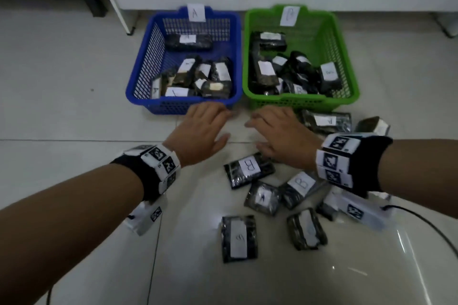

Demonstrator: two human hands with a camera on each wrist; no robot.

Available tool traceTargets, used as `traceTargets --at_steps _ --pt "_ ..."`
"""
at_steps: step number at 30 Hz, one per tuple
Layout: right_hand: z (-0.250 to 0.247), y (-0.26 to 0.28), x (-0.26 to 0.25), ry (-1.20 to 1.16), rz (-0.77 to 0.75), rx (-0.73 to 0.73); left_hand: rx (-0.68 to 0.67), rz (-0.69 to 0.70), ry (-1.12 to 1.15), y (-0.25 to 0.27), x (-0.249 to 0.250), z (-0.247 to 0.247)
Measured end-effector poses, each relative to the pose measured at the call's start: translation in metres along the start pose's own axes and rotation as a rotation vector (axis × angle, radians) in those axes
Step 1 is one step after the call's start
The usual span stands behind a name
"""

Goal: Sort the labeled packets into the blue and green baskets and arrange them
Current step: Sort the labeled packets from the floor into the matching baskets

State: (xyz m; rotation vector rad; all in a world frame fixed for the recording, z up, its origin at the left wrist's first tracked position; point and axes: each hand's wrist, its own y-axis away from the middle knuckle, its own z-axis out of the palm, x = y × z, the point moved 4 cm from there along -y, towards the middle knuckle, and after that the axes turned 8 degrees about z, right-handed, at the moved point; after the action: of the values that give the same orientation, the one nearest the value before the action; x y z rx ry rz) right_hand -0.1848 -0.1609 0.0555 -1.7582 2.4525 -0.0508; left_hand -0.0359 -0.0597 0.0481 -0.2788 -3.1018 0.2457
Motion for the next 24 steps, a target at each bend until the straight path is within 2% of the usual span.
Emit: traceTargets --at_steps 4,6,8,12,16,20,24 --pt "0.023 0.07 -0.002 0.025 -0.169 -0.263 -0.203 0.276 0.107 0.037 0.064 0.03" --pt "0.029 0.084 -0.006 0.033 -0.158 -0.397 -0.292 0.365 0.147 0.058 0.085 0.041" --pt "0.031 0.086 -0.008 0.058 -0.122 -0.447 -0.37 0.409 0.234 0.073 0.099 0.047" --pt "0.028 0.075 -0.02 0.179 -0.147 -0.41 -0.49 0.353 0.296 0.085 0.115 0.055" --pt "0.034 0.06 -0.028 0.275 -0.113 -0.454 -0.602 0.26 0.293 0.08 0.117 0.06" --pt "0.046 0.059 -0.036 0.207 0.002 -0.53 -0.626 0.158 0.366 0.072 0.119 0.058" --pt "0.051 0.062 -0.04 0.052 0.13 -0.543 -0.679 0.056 0.469 0.072 0.122 0.056"
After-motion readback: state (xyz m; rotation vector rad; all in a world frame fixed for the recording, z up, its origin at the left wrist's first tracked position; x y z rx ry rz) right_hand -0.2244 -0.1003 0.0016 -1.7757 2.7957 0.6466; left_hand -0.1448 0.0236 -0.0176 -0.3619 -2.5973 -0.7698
